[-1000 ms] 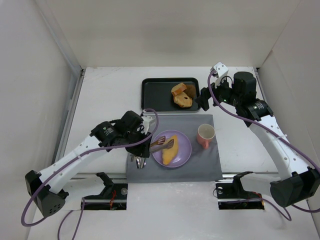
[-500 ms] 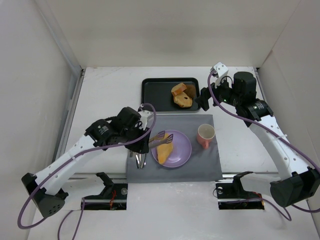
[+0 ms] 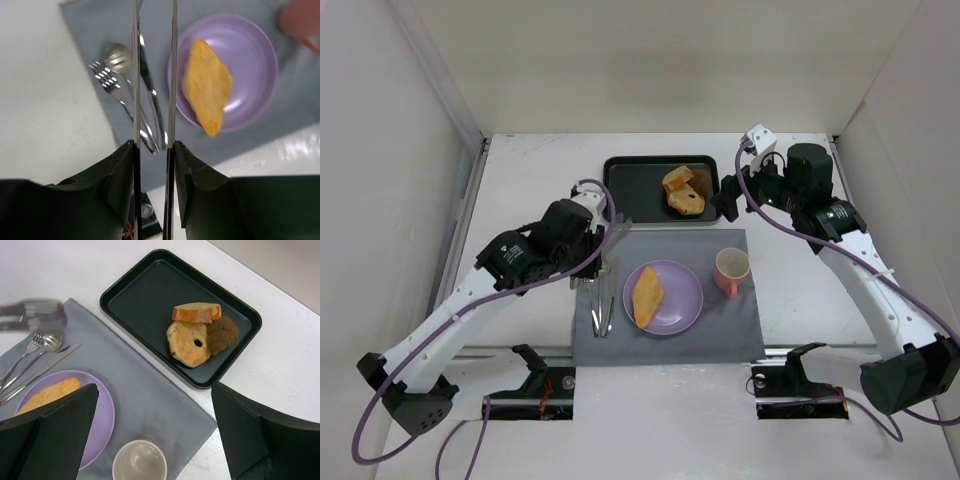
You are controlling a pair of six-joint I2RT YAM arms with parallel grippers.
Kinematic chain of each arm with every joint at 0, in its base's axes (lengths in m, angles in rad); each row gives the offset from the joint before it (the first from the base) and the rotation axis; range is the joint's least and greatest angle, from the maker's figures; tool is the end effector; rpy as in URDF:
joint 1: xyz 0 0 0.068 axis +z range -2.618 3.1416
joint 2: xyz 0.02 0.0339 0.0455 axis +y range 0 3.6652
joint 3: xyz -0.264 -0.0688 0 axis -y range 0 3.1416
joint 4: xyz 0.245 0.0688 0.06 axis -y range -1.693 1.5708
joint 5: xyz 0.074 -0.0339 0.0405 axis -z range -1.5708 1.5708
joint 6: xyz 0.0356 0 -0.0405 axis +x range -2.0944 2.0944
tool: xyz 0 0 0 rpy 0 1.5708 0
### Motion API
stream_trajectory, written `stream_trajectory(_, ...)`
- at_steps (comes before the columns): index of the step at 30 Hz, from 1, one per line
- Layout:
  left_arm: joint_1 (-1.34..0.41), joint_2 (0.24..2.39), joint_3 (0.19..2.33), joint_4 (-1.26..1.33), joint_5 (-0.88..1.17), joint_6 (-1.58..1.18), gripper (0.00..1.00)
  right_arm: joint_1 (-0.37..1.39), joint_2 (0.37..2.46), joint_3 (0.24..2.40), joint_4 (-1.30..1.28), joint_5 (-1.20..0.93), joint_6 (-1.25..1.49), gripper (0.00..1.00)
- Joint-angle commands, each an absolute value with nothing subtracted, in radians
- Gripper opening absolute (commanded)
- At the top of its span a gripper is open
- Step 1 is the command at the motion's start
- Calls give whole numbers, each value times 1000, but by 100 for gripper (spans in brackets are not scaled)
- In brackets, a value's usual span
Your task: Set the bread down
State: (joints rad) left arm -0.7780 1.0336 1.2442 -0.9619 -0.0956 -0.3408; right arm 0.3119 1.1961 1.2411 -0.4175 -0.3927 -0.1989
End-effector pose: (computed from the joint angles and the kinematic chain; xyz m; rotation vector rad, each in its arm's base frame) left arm 0.1391 -0.1323 0.3755 0.4642 2.3157 -0.4485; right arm 0.2480 0.0943 0.3912 -0.7385 1.7944 0.4560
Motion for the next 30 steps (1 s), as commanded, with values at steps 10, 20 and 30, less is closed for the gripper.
stream_trajectory(10,-399,1290,1164,-571,-379,-198,31,311,1160,1252,-376,-425,-209,100)
stream_trajectory(20,-161,1485,1200,-377,-328,-153,30,311,1141,1252,-385,-445,-209,100)
stream_trajectory(30,0,1603,1158,-287,-163,-112,30,311,1141,1252,-385,-445,-218,100)
